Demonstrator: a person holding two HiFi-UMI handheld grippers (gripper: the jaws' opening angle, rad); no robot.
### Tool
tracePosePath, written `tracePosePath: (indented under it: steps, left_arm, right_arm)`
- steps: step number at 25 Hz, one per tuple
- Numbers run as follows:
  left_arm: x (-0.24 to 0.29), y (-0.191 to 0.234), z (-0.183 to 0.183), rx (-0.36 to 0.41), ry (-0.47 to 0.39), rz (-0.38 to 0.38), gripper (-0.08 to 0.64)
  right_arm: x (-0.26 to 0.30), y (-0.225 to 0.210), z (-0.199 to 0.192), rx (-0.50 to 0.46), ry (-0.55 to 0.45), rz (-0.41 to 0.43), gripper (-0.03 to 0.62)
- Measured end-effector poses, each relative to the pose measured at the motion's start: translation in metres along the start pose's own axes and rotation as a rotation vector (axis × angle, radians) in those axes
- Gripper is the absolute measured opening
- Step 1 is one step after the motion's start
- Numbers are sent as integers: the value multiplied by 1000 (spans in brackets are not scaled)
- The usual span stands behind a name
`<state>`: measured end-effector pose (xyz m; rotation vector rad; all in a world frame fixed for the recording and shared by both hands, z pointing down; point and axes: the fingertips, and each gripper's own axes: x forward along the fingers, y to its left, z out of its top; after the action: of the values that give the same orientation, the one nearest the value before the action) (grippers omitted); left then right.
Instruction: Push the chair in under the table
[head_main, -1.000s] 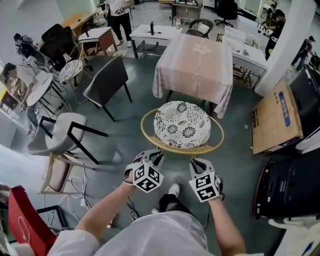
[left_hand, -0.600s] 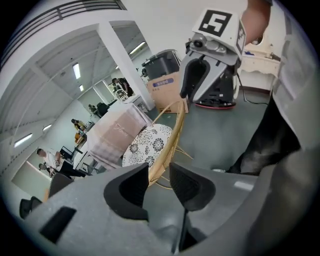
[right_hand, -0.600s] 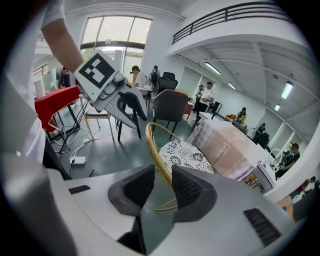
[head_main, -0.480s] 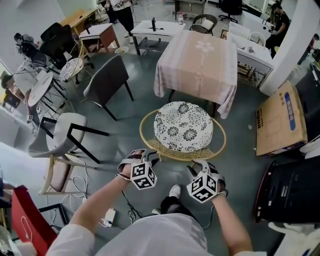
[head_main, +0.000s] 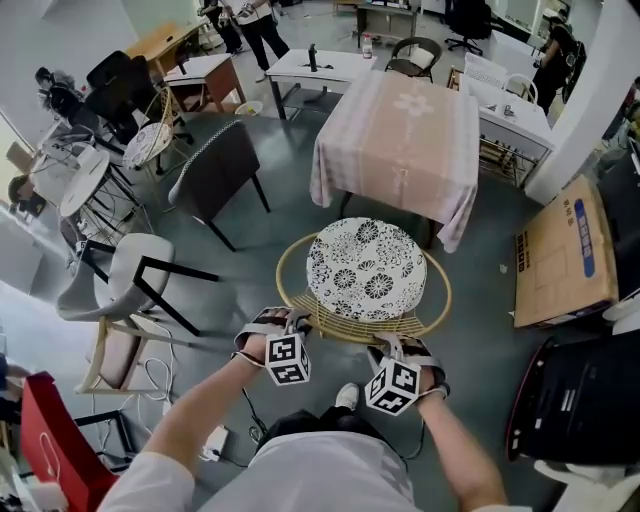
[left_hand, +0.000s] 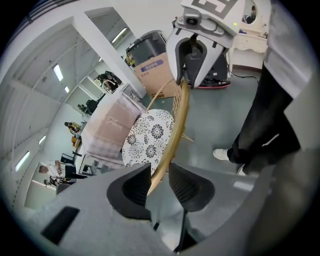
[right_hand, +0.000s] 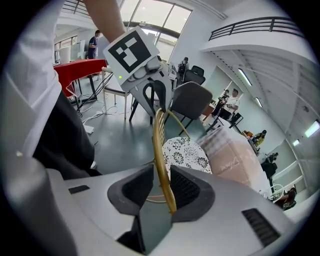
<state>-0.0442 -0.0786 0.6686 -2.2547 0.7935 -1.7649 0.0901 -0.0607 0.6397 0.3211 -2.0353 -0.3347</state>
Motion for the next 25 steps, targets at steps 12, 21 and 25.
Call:
tracePosePath:
  steps: [12,21,25]
  left_arm:
    - [1,2,0,-24,2,-38,112]
    - [6,11,-1,14,-65,-76,112]
    - [15,29,-5,17,-70,-85,114]
  right_arm:
    - [2,-4,0,84,30,10,78]
    - [8,-13,3,166,67,-18,80]
    - [18,-25,9,202,82,-26,80]
